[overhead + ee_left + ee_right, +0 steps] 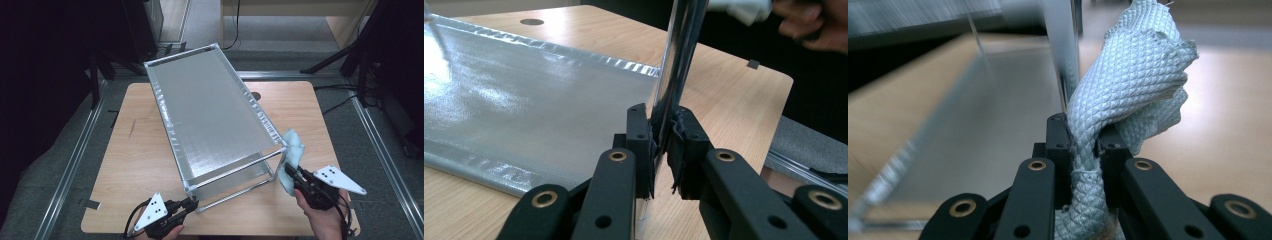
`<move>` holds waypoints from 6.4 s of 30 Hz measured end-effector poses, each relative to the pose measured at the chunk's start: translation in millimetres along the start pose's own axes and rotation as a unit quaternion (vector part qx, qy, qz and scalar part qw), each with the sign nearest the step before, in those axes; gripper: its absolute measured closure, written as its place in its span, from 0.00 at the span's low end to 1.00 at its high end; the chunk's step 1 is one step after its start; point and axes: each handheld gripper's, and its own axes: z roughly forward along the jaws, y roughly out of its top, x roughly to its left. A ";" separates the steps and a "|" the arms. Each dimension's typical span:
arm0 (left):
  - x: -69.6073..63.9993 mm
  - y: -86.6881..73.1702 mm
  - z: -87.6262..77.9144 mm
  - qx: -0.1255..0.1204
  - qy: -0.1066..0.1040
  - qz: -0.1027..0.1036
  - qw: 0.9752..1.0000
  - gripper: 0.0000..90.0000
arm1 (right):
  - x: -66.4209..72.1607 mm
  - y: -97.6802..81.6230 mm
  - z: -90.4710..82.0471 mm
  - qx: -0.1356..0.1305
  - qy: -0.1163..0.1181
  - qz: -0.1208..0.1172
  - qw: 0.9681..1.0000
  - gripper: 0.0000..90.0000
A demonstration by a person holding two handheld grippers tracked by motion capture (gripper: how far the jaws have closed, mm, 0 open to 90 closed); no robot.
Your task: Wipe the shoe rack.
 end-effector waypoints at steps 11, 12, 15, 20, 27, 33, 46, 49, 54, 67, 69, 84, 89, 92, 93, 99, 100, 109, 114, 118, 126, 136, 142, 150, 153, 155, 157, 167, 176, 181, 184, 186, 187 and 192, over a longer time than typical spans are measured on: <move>-0.4 -0.4 -0.3 0.000 0.002 0.002 1.000 0.90 | 15.0 -30.8 26.6 0.079 0.020 -0.007 0.997 0.89; -0.5 -0.5 -0.4 -0.001 0.002 0.003 1.000 0.90 | 18.0 -37.5 32.9 0.100 0.023 -0.013 0.995 0.89; -0.2 -0.6 -0.4 -0.001 0.000 0.003 1.000 0.90 | 31.4 -48.7 49.5 0.139 0.048 -0.032 0.989 0.89; 0.1 -0.6 -0.6 0.000 -0.001 0.004 1.000 0.90 | 55.5 -57.9 62.8 0.140 0.066 -0.048 0.987 0.88; 0.6 -0.9 -0.8 -0.002 -0.002 0.004 1.000 0.90 | 28.8 -53.1 51.8 0.093 -0.037 0.074 0.992 0.89; 0.1 -0.9 -0.1 -0.002 -0.001 0.003 1.000 0.90 | 27.2 -55.1 49.9 0.096 -0.080 0.079 0.989 0.89; 0.5 -1.1 -0.4 -0.003 -0.002 0.002 1.000 0.90 | 21.4 -51.1 49.7 0.102 -0.084 0.090 0.987 0.88; 0.6 -1.2 -0.4 -0.002 -0.002 0.003 1.000 0.90 | 25.4 -36.2 39.9 0.072 -0.078 0.088 0.990 0.89; 0.7 -1.2 -0.2 -0.003 -0.003 0.003 1.000 0.90 | 34.1 -8.2 17.2 0.002 -0.069 0.069 0.995 0.89; 1.5 -1.2 -0.5 -0.002 -0.004 0.002 1.000 0.90 | 9.8 -52.2 49.3 0.115 -0.073 0.084 0.987 0.88; 1.8 -1.3 -0.9 -0.002 -0.004 0.002 1.000 0.90 | 8.9 -60.7 57.2 0.143 -0.074 0.092 0.983 0.88; 2.2 -1.7 -0.5 -0.004 -0.005 0.002 1.000 0.90 | 21.9 -20.4 29.5 0.052 -0.075 0.071 0.993 0.88; 2.3 -1.9 -0.4 -0.005 -0.006 0.001 1.000 0.90 | 23.4 -5.2 14.3 0.008 -0.074 0.058 0.996 0.88; 2.4 -2.0 -0.3 -0.005 -0.006 0.000 1.000 0.90 | 18.5 -11.8 18.7 0.018 -0.072 0.063 0.995 0.87; 2.5 -2.0 -0.3 -0.005 -0.006 0.000 1.000 0.90 | 15.5 -17.0 23.0 0.031 -0.070 0.072 0.995 0.87; 3.0 -2.0 -0.4 -0.004 -0.008 -0.001 1.000 0.90 | 4.9 -42.2 42.2 0.096 -0.069 0.097 0.988 0.87; 3.0 -2.0 -0.4 -0.004 -0.008 -0.001 1.000 0.89 | 3.6 -45.2 44.6 0.105 -0.069 0.101 0.987 0.87; 3.5 -2.0 -0.2 -0.004 -0.010 -0.003 1.000 0.89 | 8.2 -64.6 62.7 0.157 -0.078 0.103 0.979 0.88; 3.4 -1.8 -0.1 -0.004 -0.009 -0.002 1.000 0.89 | 36.2 -66.5 75.2 0.160 -0.061 0.049 0.984 0.88; 3.6 -2.0 -0.1 -0.004 -0.010 -0.002 1.000 0.89 | 50.7 -64.1 85.2 0.153 -0.057 0.015 0.987 0.87; 3.9 -1.9 0.3 -0.004 -0.011 -0.001 1.000 0.89 | 44.8 -61.4 91.6 0.139 -0.059 0.011 0.988 0.87; 3.6 -1.7 0.6 -0.003 -0.011 -0.002 1.000 0.89 | 44.2 -63.9 92.6 0.153 -0.031 0.000 0.988 0.57; 3.4 -1.4 0.9 -0.002 -0.011 -0.001 1.000 0.89 | 47.7 -67.2 97.4 0.168 -0.038 -0.014 0.985 0.59; 2.9 -0.8 0.2 0.001 -0.008 0.000 1.000 0.90 | 45.0 -60.5 95.5 0.139 -0.080 -0.022 0.987 0.88; 3.6 -0.7 0.2 0.000 -0.012 -0.009 1.000 0.88 | 40.6 -60.5 98.5 0.144 -0.085 -0.023 0.986 0.89; 4.2 0.0 -1.0 -0.002 -0.019 -0.014 1.000 0.85 | 40.1 -63.8 100.7 0.151 -0.082 -0.026 0.985 0.85; 4.2 0.5 -1.8 -0.003 -0.022 -0.016 1.000 0.82 | 40.9 -62.2 99.2 0.152 -0.069 -0.023 0.986 0.72; 5.3 1.8 -2.7 0.004 -0.019 -0.003 1.000 0.89 | 44.9 -63.3 97.2 0.161 -0.051 -0.022 0.985 0.88; 2.3 1.6 -1.1 0.002 -0.009 -0.003 1.000 0.89 | 106.9 -75.3 108.8 0.170 0.039 -0.049 0.984 0.91; 2.7 1.3 -1.2 0.002 -0.011 -0.002 1.000 0.90 | 150.2 -84.4 111.6 0.168 0.096 -0.072 0.978 0.89; 2.9 1.2 -1.2 0.002 -0.011 -0.001 1.000 0.90 | 156.3 -84.5 111.4 0.169 0.100 -0.088 0.977 0.89; 3.0 1.3 -1.2 0.002 -0.011 0.000 1.000 0.90 | 148.2 -83.2 111.7 0.172 0.096 -0.084 0.977 0.89; 3.0 1.3 -1.2 0.002 -0.011 0.000 1.000 0.90 | 148.2 -83.2 111.7 0.172 0.096 -0.084 0.977 0.89; 3.1 1.3 -1.4 0.003 -0.011 0.000 1.000 0.90 | 98.4 -74.6 108.5 0.174 0.035 -0.062 0.982 0.89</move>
